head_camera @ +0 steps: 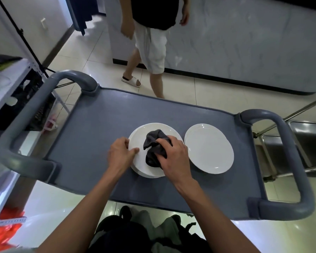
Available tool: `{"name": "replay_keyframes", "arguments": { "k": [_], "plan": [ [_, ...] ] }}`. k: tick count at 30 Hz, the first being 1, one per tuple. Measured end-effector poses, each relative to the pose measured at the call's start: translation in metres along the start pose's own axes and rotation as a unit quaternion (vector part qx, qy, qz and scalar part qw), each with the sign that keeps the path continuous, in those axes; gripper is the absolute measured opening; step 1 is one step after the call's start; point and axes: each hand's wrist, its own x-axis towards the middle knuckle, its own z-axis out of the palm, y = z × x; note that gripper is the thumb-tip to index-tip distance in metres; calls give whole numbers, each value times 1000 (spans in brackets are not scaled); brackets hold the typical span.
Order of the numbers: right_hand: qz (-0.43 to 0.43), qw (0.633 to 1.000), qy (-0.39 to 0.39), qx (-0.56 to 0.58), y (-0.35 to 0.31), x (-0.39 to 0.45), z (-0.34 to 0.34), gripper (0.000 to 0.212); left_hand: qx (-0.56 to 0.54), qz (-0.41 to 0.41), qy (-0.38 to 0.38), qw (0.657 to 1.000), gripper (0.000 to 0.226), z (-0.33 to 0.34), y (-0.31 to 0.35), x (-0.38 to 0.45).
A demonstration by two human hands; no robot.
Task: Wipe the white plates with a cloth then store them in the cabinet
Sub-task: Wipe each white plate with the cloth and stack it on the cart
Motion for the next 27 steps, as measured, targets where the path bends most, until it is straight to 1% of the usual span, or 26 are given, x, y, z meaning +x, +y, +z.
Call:
{"name": "replay_keyframes", "arguments": {
  "k": [5, 8, 10, 12, 14, 16, 19, 23, 24, 27],
  "plan": [
    [29, 999, -4, -39, -3, -2, 11, 43, -45, -20, -30, 998, 28, -3, -2, 5],
    [25, 997, -14, -66, -5, -2, 13, 47, -101, -44, -63, 992, 27, -8, -1, 9],
    [9, 996, -26, -85, -5, -2, 14, 55, -137, -54, -89, 985, 25, -12, 2, 11],
    [-29, 995, -49, -87, -6, -2, 13, 64, -154, -52, -110, 981, 24, -16, 5, 12],
    [-61, 994, -77, -56, -6, -3, 11, 70, -172, -58, -129, 975, 23, -19, 6, 12],
    [-68, 993, -96, -25, -5, -5, 8, 74, -201, -74, -148, 966, 21, -22, 6, 12],
    [-73, 991, -110, 2, 0, -8, 4, 73, -228, -101, -180, 952, 18, -28, 6, 14],
    [-89, 991, -102, 2, 5, -12, 5, 61, -269, -131, -258, 919, 16, -36, 1, 16],
    [-92, 991, -99, 2, 5, -13, 5, 60, -277, -128, -274, 912, 19, -37, -1, 16],
    [-103, 991, -84, 0, 3, -19, 7, 61, -299, -105, -302, 899, 36, -39, -2, 14]
  ]
}}
